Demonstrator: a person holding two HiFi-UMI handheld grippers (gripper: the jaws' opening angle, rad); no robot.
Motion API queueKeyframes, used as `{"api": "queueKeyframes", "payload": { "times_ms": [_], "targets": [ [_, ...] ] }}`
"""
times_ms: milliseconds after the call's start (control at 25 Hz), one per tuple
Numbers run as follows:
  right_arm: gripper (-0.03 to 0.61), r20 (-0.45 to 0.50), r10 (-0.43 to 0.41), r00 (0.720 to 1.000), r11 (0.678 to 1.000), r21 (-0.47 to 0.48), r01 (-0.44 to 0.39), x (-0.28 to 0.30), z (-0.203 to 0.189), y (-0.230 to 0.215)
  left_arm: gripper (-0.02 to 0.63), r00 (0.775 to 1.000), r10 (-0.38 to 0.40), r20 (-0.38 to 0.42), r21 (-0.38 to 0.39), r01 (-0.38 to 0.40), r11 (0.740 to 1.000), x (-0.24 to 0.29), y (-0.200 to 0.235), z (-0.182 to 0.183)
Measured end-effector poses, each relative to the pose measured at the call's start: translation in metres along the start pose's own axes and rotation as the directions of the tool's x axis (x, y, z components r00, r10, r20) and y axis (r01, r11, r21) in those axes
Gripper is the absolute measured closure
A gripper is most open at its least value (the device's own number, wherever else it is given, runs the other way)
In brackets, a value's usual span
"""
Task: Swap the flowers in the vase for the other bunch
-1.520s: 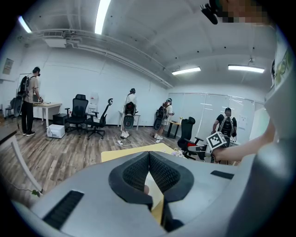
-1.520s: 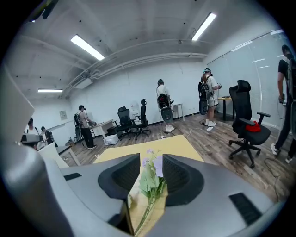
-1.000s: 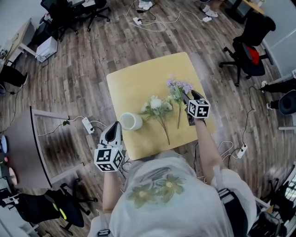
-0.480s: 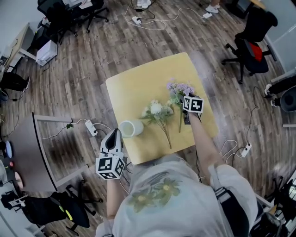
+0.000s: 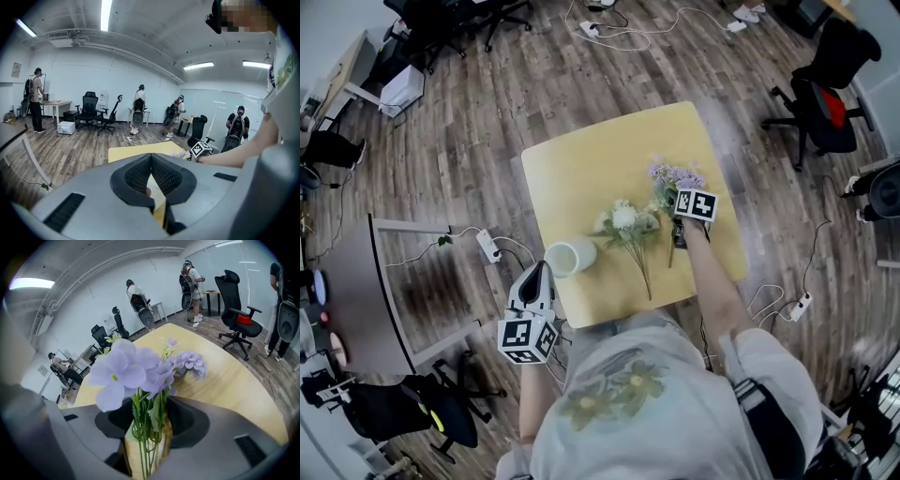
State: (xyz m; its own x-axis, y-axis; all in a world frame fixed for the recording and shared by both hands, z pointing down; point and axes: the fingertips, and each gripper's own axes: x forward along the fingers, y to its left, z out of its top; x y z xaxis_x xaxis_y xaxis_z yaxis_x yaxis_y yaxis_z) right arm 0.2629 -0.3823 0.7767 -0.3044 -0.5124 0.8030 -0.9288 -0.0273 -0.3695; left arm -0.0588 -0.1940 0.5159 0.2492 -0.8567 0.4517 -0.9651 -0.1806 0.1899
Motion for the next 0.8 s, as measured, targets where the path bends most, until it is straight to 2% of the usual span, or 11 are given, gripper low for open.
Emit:
{"api": "queueKeyframes", "payload": {
  "times_ms": [80, 280, 800],
  "targets": [
    [0.414, 0.012, 0.002, 1.000, 1.000, 0.015, -0.002, 0.002, -0.001, 0.002, 0.595, 1.000, 0.002, -0.001, -0.002, -0.002, 1.000, 0.000, 0.002, -0.002],
    [0.483, 0.028, 0.028, 0.999, 0.999, 0.022, -0.028, 0.003, -0.001, 0.009, 0.595, 1.000, 0.008, 0.004, -0.006, -0.008, 1.000, -0.004, 0.007, -0.004],
    [0.499, 0.077, 0.050, 0.996, 0.998, -0.035, -0.047, -0.026, 0.002, 0.027, 0.595, 1.000, -0.011, 0.026, -0.009, 0.011, 1.000, -0.027, 0.014, -0.010]
  ]
}}
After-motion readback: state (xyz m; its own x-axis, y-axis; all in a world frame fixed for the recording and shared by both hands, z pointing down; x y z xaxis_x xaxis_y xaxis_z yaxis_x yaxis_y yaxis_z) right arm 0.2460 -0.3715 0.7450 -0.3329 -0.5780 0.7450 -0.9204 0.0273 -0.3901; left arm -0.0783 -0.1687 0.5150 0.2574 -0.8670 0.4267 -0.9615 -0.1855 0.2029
